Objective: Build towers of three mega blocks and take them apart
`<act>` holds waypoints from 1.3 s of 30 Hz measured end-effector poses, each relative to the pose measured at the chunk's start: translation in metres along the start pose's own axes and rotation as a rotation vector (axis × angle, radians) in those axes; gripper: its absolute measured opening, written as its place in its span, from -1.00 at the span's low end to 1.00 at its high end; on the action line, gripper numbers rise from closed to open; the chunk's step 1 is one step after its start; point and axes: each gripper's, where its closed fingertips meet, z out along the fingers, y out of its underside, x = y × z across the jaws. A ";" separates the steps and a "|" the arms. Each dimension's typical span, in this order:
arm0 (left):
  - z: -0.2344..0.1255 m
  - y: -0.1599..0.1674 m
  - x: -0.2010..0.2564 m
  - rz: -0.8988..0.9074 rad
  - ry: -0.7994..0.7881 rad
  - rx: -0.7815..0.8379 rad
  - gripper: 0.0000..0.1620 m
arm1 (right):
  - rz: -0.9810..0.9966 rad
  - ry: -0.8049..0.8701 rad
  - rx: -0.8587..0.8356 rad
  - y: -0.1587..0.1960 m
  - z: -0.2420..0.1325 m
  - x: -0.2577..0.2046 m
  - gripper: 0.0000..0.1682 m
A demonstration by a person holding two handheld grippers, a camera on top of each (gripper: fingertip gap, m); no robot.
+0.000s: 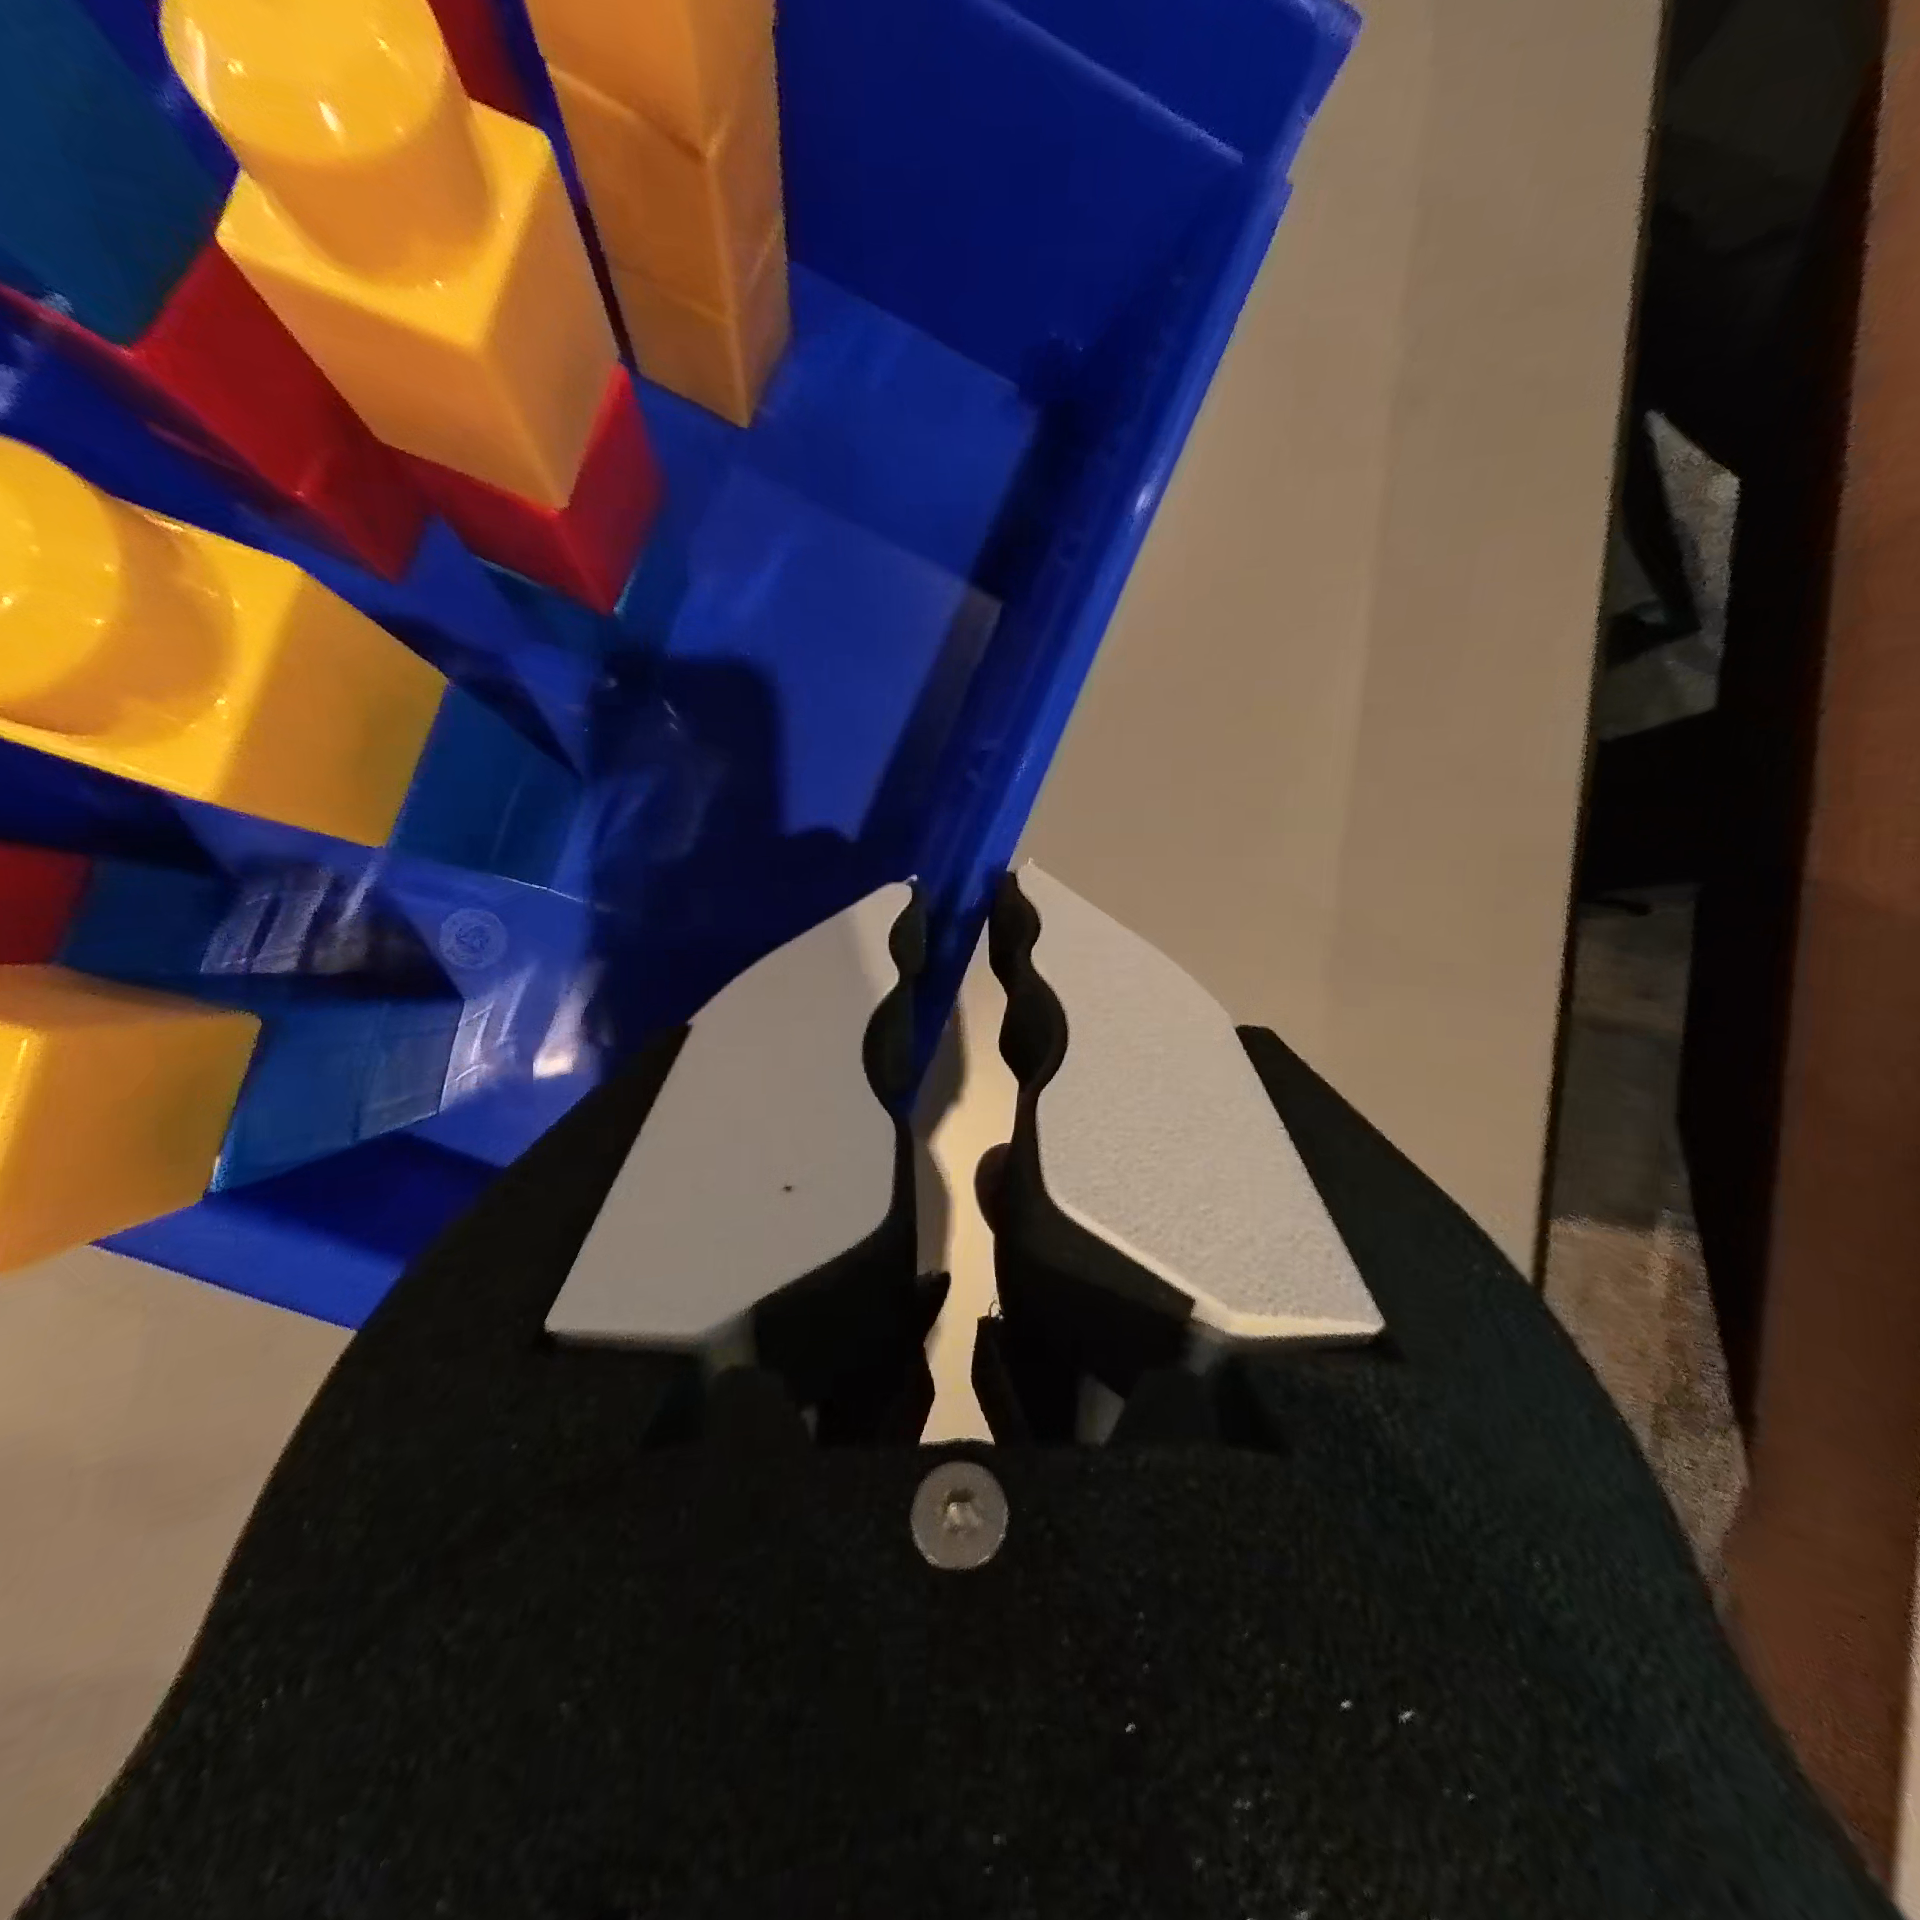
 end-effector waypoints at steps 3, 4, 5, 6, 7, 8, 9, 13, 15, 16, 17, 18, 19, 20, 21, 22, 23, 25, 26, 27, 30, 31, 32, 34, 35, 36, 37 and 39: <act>0.003 0.004 -0.005 -0.023 -0.006 0.008 -0.91 | 0.012 -0.021 0.039 -0.006 0.000 -0.019 -0.86; 0.004 0.006 -0.006 -0.026 -0.008 0.011 -0.92 | 0.022 -0.034 0.049 -0.008 0.000 -0.027 -0.86; 0.006 0.007 -0.008 -0.027 -0.010 0.014 -0.92 | 0.026 -0.046 0.059 -0.011 0.000 -0.035 -0.86; 0.007 0.008 -0.009 -0.027 -0.009 0.017 -0.92 | 0.025 -0.054 0.069 -0.013 0.000 -0.043 -0.86; 0.008 0.008 -0.010 -0.026 -0.007 0.021 -0.92 | 0.022 -0.061 0.077 -0.016 0.000 -0.051 -0.86; 0.008 0.009 -0.011 -0.027 -0.003 0.026 -0.92 | 0.016 -0.071 0.084 -0.018 0.000 -0.059 -0.86; 0.009 0.009 -0.013 -0.029 0.003 0.033 -0.92 | 0.010 -0.082 0.090 -0.021 -0.001 -0.069 -0.86; 0.012 0.010 -0.018 -0.036 0.024 0.055 -0.92 | -0.005 -0.128 0.115 -0.031 -0.001 -0.107 -0.86; 0.013 0.011 -0.020 -0.035 0.033 0.064 -0.92 | -0.011 -0.147 0.125 -0.037 -0.002 -0.129 -0.86; 0.014 0.011 -0.022 -0.034 0.036 0.068 -0.92 | -0.009 -0.160 0.132 -0.040 -0.002 -0.141 -0.86; 0.014 0.012 -0.023 -0.034 0.039 0.073 -0.92 | -0.007 -0.174 0.141 -0.043 -0.003 -0.154 -0.86; 0.014 0.012 -0.025 -0.036 0.042 0.079 -0.92 | -0.004 -0.187 0.151 -0.047 -0.003 -0.168 -0.86; 0.014 0.012 -0.027 -0.038 0.044 0.085 -0.92 | -0.004 -0.198 0.160 -0.050 -0.004 -0.182 -0.86; 0.015 0.012 -0.029 -0.040 0.045 0.090 -0.92 | -0.004 -0.210 0.170 -0.054 -0.004 -0.196 -0.86; 0.015 0.012 -0.032 -0.043 0.045 0.095 -0.92 | -0.006 -0.222 0.180 -0.057 -0.005 -0.210 -0.86; 0.015 0.013 -0.034 -0.046 0.045 0.098 -0.92 | -0.011 -0.234 0.188 -0.061 -0.005 -0.224 -0.85; 0.015 0.013 -0.037 -0.048 0.043 0.100 -0.92 | -0.017 -0.248 0.196 -0.064 -0.006 -0.238 -0.85; 0.014 0.014 -0.043 -0.053 0.039 0.102 -0.92 | -0.036 -0.280 0.209 -0.071 -0.007 -0.264 -0.85; 0.013 0.015 -0.046 -0.054 0.035 0.103 -0.92 | -0.039 -0.299 0.215 -0.075 -0.007 -0.276 -0.85; 0.013 0.015 -0.050 -0.056 0.030 0.103 -0.92 | -0.039 -0.321 0.219 -0.078 -0.007 -0.288 -0.85; 0.009 0.016 -0.061 -0.065 0.010 0.106 -0.92 | -0.026 -0.386 0.243 -0.091 -0.007 -0.326 -0.86; 0.007 0.017 -0.064 -0.070 0.001 0.107 -0.92 | -0.022 -0.401 0.256 -0.095 -0.007 -0.338 -0.86; 0.005 0.018 -0.068 -0.075 -0.009 0.108 -0.92 | -0.019 -0.415 0.269 -0.099 -0.007 -0.350 -0.85; 0.002 0.020 -0.076 -0.084 -0.030 0.105 -0.92 | -0.024 -0.433 0.293 -0.106 -0.007 -0.371 -0.85; 0.000 0.021 -0.080 -0.088 -0.042 0.102 -0.92 | -0.028 -0.441 0.301 -0.110 -0.007 -0.380 -0.85; -0.001 0.022 -0.083 -0.092 -0.053 0.098 -0.92 | -0.032 -0.451 0.307 -0.113 -0.006 -0.389 -0.85; -0.003 0.024 -0.087 -0.095 -0.064 0.093 -0.92 | -0.037 -0.462 0.312 -0.116 -0.006 -0.397 -0.85; -0.006 0.027 -0.093 -0.101 -0.084 0.085 -0.92 | -0.042 -0.485 0.316 -0.122 -0.005 -0.412 -0.85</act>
